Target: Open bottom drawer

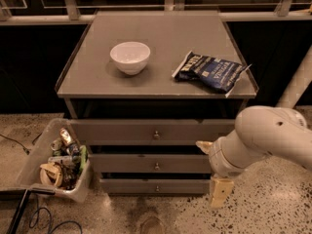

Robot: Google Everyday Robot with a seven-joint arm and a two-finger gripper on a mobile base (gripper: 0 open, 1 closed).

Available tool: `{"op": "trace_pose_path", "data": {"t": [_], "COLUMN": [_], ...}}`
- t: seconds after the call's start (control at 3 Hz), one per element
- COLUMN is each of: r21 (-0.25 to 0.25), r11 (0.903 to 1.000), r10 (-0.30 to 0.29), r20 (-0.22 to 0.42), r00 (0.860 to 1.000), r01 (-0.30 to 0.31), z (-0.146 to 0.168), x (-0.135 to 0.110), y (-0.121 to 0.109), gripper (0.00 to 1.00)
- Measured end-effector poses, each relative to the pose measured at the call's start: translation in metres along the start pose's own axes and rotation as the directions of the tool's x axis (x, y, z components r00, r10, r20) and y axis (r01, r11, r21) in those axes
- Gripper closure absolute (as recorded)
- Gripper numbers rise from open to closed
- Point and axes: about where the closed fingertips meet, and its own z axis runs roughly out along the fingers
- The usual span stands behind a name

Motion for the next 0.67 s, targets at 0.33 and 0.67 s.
{"op": "trace_pose_path", "data": {"t": [0.33,0.67], "r21": [-0.049,-0.044], "r11": [0.9983,0.998], "r10": [-0.031,-0.042], "r20": [0.019,0.05], "r00": [0.999,0.998], "r01": [0.032,0.044], "z": [0.043,0.076], "x": [-0.005,0.001], "y": [0.004,0.009], "gripper": [0.0,0.0]}}
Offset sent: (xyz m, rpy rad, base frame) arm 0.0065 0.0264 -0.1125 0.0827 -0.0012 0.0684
